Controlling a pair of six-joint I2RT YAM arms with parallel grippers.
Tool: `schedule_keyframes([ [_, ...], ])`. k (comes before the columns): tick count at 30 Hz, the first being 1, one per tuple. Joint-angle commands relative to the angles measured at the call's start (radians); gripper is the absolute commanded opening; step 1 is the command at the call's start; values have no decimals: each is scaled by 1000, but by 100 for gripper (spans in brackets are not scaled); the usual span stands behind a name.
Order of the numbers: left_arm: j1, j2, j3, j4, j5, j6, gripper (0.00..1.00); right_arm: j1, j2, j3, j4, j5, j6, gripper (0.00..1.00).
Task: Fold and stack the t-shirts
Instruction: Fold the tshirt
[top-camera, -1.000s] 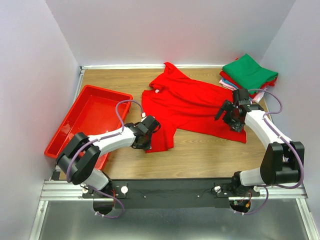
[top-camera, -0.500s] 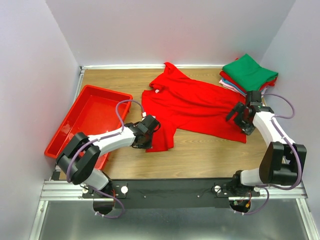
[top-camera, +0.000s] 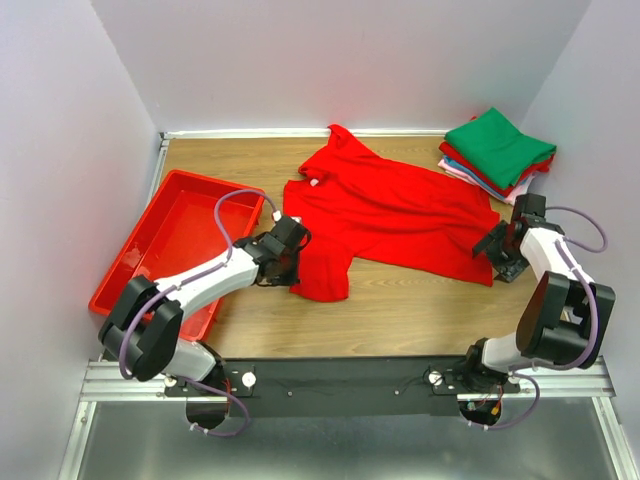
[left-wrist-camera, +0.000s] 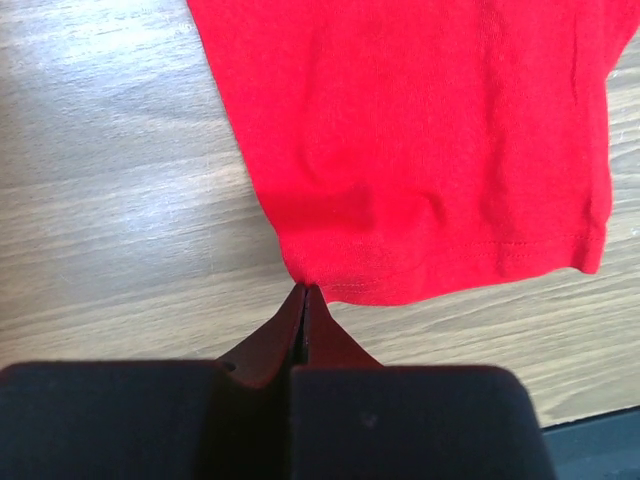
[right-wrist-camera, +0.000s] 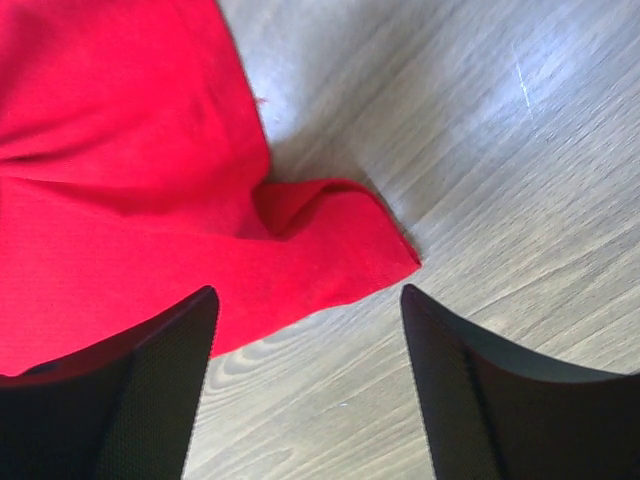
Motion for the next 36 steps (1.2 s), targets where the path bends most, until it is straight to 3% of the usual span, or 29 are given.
schedule_keyframes([
  [1, 24, 13, 31, -16, 49, 3, 0, -3, 35, -34, -14, 1, 10, 76],
  [16, 136, 103, 108, -53, 121, 111, 0, -3, 140, -92, 36, 118, 88, 60],
  [21, 163, 105, 114, -62, 124, 131, 0, -3, 182, -123, 67, 127, 107, 51],
  [24, 179, 92, 119, -63, 123, 140, 0, -3, 183, -129, 70, 126, 102, 35],
  [26, 183, 74, 128, -74, 123, 143, 0, -2, 164, -130, 67, 130, 87, 17],
  [29, 191, 48, 145, -98, 127, 145, 0, -2, 121, -127, 27, 129, 61, 5],
  [36, 194, -47, 143, -131, 161, 102, 0, -2, 48, -78, -104, 32, 53, 2],
])
